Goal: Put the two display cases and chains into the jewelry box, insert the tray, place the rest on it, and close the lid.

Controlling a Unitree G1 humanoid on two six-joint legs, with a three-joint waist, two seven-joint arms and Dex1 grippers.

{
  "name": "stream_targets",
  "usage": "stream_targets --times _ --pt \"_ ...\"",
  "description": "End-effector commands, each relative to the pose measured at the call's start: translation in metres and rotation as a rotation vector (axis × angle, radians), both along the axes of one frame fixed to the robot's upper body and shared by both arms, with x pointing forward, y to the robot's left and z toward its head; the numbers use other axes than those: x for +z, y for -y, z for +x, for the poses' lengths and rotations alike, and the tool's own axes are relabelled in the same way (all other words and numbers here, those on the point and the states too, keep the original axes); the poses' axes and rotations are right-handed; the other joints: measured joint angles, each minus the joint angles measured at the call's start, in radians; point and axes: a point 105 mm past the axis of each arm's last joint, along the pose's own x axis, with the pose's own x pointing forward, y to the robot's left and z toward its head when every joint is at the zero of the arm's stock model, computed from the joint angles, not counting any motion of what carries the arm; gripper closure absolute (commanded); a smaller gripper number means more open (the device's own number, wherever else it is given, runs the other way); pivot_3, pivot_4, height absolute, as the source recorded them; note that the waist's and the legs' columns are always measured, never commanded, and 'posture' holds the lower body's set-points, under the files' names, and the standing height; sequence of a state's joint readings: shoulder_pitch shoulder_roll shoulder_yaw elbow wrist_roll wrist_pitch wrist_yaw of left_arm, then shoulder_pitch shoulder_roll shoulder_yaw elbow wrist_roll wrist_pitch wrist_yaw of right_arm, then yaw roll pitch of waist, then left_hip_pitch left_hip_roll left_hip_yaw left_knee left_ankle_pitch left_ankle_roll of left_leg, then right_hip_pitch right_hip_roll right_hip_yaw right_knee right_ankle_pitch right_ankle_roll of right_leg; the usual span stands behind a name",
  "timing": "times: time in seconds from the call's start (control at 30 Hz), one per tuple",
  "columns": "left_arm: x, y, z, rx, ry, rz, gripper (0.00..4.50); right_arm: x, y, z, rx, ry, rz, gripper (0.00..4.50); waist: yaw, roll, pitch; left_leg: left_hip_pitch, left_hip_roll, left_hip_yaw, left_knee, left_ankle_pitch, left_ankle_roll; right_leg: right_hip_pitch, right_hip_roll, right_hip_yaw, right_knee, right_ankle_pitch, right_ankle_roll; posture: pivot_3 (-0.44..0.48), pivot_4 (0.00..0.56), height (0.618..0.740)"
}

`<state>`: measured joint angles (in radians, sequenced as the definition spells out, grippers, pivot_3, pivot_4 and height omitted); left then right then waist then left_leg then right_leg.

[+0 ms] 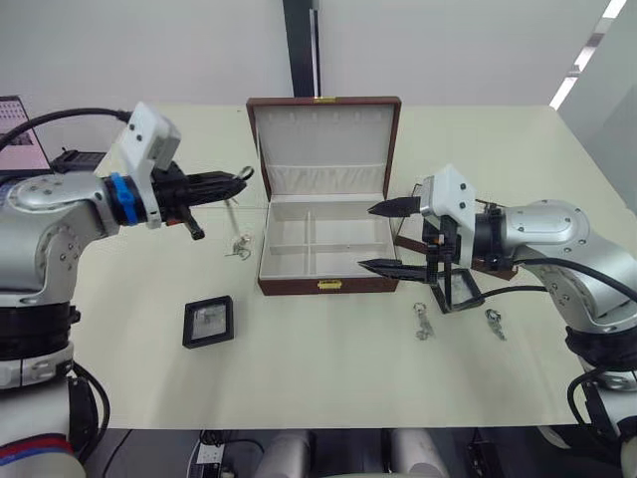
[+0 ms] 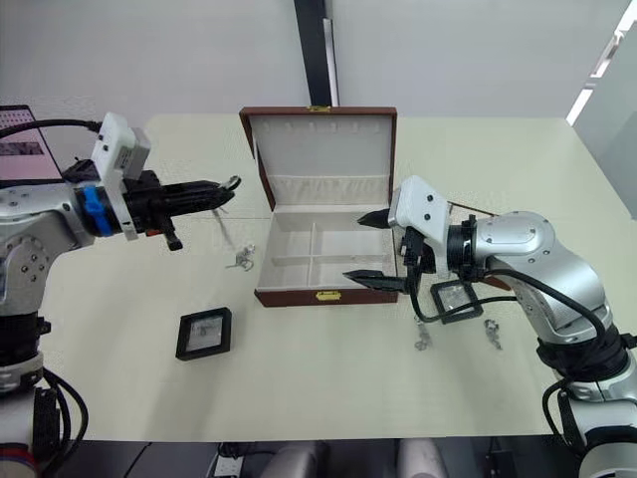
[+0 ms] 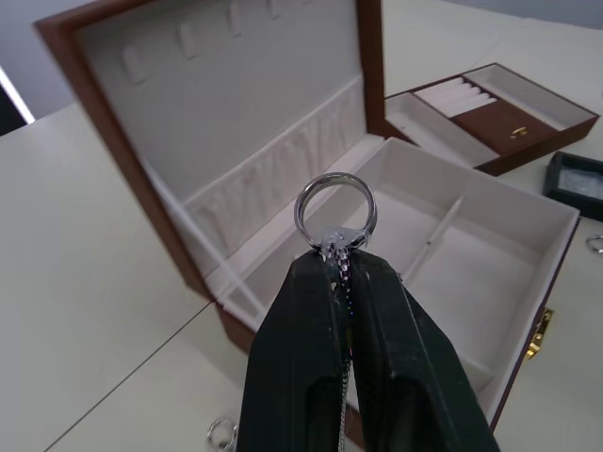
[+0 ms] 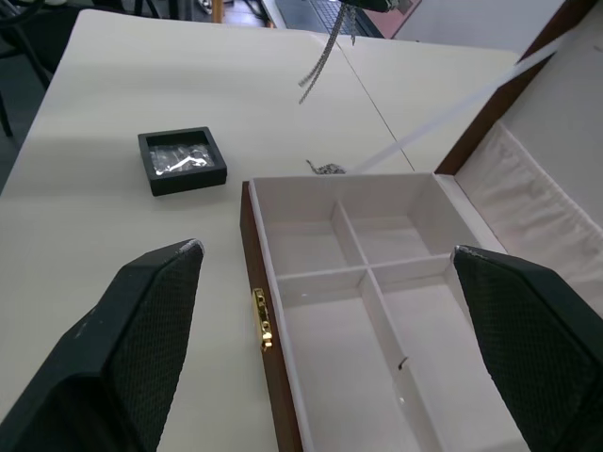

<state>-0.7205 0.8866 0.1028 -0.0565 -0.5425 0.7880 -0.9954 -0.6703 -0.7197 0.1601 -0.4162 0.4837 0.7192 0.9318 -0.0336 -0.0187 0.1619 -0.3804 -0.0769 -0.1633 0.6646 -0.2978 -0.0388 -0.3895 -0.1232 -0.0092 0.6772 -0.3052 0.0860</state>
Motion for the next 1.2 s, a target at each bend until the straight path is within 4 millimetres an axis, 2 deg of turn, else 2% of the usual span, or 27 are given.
stream_targets --times 0.03,0.17,0.43,0.67,0.83,0.93,1.2 --pt "0.009 0.016 0.004 -0.044 0.039 0.029 4.48 0.009 0.002 -0.002 -0.017 0.051 0.007 0.0 -0.002 0.0 0.0 0.0 0.0 0.0 0.0 0.0 0.0 0.0 0.0 0.0 0.0 0.0 0.0 0.0 0.15 0.74" --pt "0.009 0.034 0.022 -0.047 0.061 0.046 4.48 0.008 0.002 -0.001 -0.043 0.049 0.002 0.0 -0.002 0.0 0.0 0.0 0.0 0.0 0.0 0.0 0.0 0.0 0.0 0.0 0.0 0.0 0.0 0.0 0.15 0.74" --pt "-0.021 0.04 0.049 0.014 0.071 0.163 4.48 0.006 0.001 0.004 -0.102 0.035 -0.002 0.0 -0.003 0.0 0.0 0.0 -0.001 0.0 0.001 0.0 0.0 0.0 0.0 0.0 0.0 0.0 0.0 0.0 0.15 0.74" --pt "-0.039 0.038 0.062 0.06 0.059 0.234 4.48 0.004 -0.001 0.004 -0.109 0.035 -0.011 0.0 -0.003 -0.001 0.0 0.0 -0.001 0.0 0.001 0.0 0.0 0.0 0.0 0.0 0.0 0.0 0.0 0.0 0.15 0.74" --pt "-0.048 0.033 0.066 0.078 0.066 0.309 4.48 0.004 -0.001 0.005 -0.112 0.038 -0.01 0.0 -0.002 -0.001 0.001 -0.001 -0.001 0.0 0.001 0.0 0.0 0.0 0.0 0.0 0.0 0.0 0.0 0.0 0.15 0.74" --pt "-0.052 0.033 0.068 0.084 0.042 0.296 4.48 0.003 -0.001 0.005 -0.113 0.039 -0.009 0.0 -0.002 -0.001 0.001 0.0 -0.001 0.0 0.001 0.0 0.0 0.0 0.0 0.0 0.0 0.0 0.0 0.0 0.15 0.74" --pt "-0.053 0.033 0.069 0.094 0.046 0.295 2.12 0.003 0.0 0.006 -0.116 0.041 -0.006 0.0 -0.002 -0.001 0.001 -0.001 -0.001 0.0 0.001 0.0 0.0 0.0 0.0 0.0 0.0 0.0 0.0 0.0 0.15 0.74"
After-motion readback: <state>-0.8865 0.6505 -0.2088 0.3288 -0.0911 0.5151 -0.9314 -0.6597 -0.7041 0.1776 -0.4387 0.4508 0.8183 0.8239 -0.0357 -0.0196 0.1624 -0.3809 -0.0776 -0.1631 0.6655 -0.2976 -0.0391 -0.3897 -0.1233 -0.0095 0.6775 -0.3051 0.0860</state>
